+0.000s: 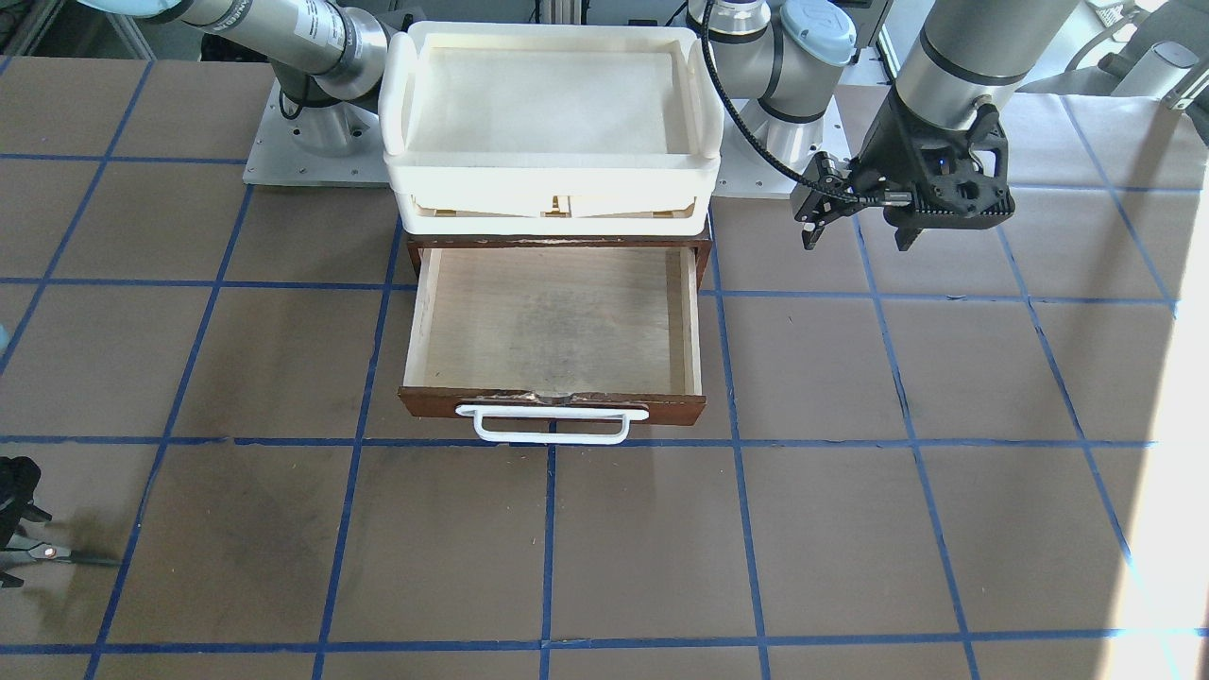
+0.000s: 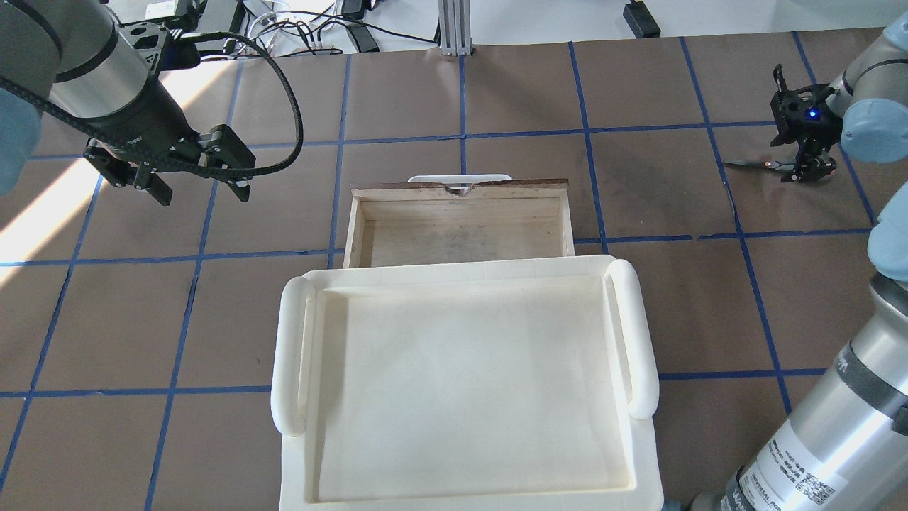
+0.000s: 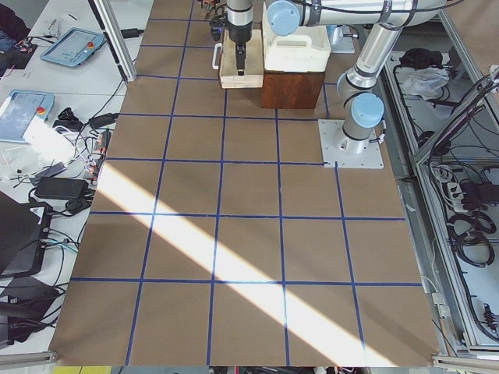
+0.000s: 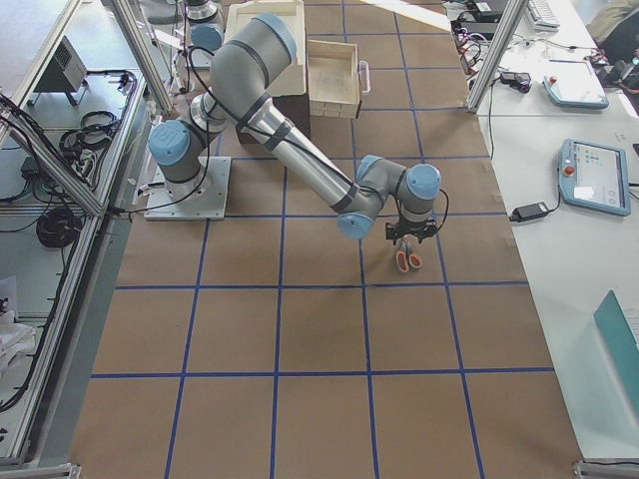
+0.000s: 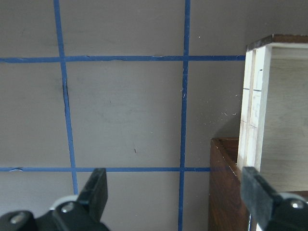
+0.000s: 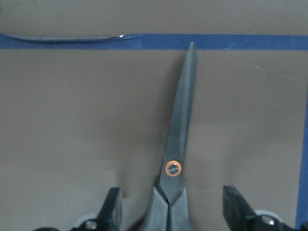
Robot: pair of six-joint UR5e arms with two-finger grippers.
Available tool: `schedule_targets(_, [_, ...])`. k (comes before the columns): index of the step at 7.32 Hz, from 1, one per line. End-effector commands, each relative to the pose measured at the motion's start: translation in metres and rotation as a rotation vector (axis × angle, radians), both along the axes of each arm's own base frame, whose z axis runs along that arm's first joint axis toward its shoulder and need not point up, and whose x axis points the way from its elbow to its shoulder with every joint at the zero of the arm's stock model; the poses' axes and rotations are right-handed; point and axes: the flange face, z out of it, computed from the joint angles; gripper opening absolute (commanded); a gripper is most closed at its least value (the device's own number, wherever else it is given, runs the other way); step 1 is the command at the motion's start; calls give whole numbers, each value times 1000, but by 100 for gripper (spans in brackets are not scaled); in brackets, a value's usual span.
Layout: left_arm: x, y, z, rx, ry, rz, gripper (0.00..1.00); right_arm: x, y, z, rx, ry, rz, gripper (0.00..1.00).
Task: Put scissors in drawer and close it
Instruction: 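Lower the right gripper and grasp the scissors by the handles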
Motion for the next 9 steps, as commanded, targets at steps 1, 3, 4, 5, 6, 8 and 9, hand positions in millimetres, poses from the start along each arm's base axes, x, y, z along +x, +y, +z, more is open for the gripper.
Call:
schedule_targets(1, [0,0,0,0,-2,-1,100,0,0,-2,3,0,0,71])
schedule_targets(3, [0,0,0,0,0,-1,100,0,0,-5,7,-1,-2,66])
schedule_targets(4, [0,0,0,0,-2,-1,100,-1,1,-5,11,7,-3,59])
schedule_targets(5, [0,0,0,0,-2,1,100,-2,1,-4,12,16,-3,44])
schedule_targets(6, [0,0,0,0,-2,-1,100,-2,1,-4,12,18,-3,29])
schedule_targets(8, [0,0,0,0,-2,2,100,-5,2,-3,24,42,-11,8])
schedule_targets(9, [0,0,0,0,-2,1,100,-5,2,1,20,51,-17,0])
